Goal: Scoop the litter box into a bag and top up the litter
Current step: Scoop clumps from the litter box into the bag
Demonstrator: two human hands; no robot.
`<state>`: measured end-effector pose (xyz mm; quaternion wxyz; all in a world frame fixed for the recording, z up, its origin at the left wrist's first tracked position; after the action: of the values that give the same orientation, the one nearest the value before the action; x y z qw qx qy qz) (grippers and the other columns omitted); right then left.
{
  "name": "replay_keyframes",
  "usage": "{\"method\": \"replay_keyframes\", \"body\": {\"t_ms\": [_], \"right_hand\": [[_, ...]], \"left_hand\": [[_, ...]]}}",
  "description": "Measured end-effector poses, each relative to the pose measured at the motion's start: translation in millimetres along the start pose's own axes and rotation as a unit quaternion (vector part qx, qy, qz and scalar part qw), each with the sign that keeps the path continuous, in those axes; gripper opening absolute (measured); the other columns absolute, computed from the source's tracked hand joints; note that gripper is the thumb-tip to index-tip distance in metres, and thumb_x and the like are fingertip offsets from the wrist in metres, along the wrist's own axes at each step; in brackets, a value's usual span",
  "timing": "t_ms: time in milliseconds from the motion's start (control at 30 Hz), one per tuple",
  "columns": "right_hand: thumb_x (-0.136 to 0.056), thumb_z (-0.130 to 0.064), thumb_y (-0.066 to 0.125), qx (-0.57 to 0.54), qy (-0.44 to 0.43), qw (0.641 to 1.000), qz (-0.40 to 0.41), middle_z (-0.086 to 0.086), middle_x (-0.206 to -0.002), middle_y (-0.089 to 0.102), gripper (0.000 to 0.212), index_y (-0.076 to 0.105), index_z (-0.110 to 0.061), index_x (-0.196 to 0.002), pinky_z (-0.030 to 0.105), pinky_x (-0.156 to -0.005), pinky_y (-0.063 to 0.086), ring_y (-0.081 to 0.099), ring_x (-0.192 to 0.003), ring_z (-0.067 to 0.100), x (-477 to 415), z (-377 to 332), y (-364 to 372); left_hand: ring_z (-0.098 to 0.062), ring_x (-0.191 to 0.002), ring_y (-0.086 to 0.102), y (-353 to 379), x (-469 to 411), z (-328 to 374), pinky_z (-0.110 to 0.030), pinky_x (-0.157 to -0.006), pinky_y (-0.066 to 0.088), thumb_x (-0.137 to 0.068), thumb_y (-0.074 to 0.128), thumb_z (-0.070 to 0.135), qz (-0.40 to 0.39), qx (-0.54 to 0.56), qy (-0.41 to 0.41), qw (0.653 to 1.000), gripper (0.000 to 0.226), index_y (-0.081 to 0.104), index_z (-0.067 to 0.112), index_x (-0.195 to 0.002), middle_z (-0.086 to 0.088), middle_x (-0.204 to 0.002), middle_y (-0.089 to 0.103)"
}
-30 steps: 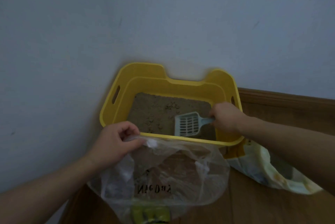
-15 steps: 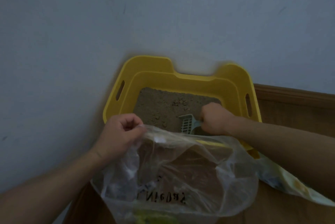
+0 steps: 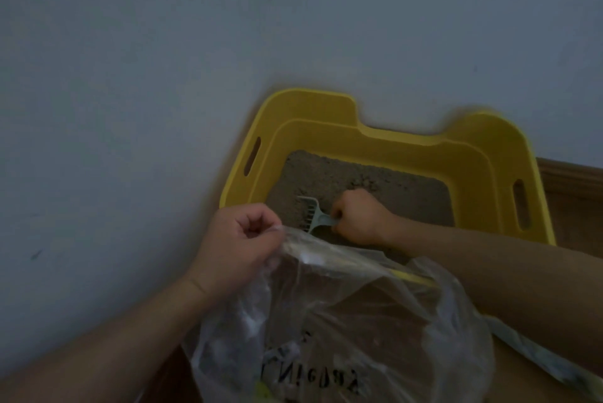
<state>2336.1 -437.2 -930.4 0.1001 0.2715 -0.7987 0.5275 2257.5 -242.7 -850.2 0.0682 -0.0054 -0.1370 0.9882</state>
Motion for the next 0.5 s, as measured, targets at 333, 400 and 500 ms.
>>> {"method": "replay_keyframes", "body": {"t_ms": [333, 400, 500], "right_hand": [[-0.089, -0.013, 0.066, -0.058, -0.017, 0.997, 0.046, 0.007, -0.1, 0.071, 0.019, 0.074, -0.011, -0.105, 0.037, -0.077, 0.053, 0.064, -0.087, 0.023, 12, 9, -6], [-0.089, -0.016, 0.068, -0.066, -0.008, 0.996, 0.053, 0.005, -0.102, 0.072, 0.021, 0.074, -0.012, -0.109, 0.036, -0.08, 0.053, 0.064, -0.089, 0.021, 18, 13, -10], [-0.088, -0.017, 0.07, -0.087, 0.015, 0.994, 0.07, 0.002, -0.104, 0.071, 0.024, 0.074, -0.015, -0.112, 0.034, -0.084, 0.052, 0.063, -0.092, 0.019, 34, 23, -18]], "left_hand": [[-0.011, -0.043, 0.055, -1, -1, 1, -0.023, -0.046, 0.043, -0.069, 0.07, 0.024, -0.004, -0.015, -0.008, 1.0, 0.01, 0.065, 0.019, -0.062, -0.003, -0.047, 0.059], [-0.009, -0.044, 0.055, -1, -1, 2, -0.022, -0.047, 0.044, -0.066, 0.068, 0.033, -0.009, -0.021, 0.0, 1.0, 0.012, 0.066, 0.021, -0.063, -0.003, -0.048, 0.06], [-0.007, -0.045, 0.054, 0, -3, 4, -0.022, -0.047, 0.043, -0.063, 0.066, 0.037, -0.013, -0.027, 0.006, 1.0, 0.014, 0.067, 0.022, -0.063, 0.0, -0.049, 0.06]]}}
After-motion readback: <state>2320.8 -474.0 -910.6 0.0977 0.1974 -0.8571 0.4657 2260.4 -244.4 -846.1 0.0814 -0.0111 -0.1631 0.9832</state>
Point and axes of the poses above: each hand's wrist, its own x-axis away from the middle knuckle, its own y-axis out of the palm, z = x × y, the point moved 4 cm from there along -x, towards the middle knuckle
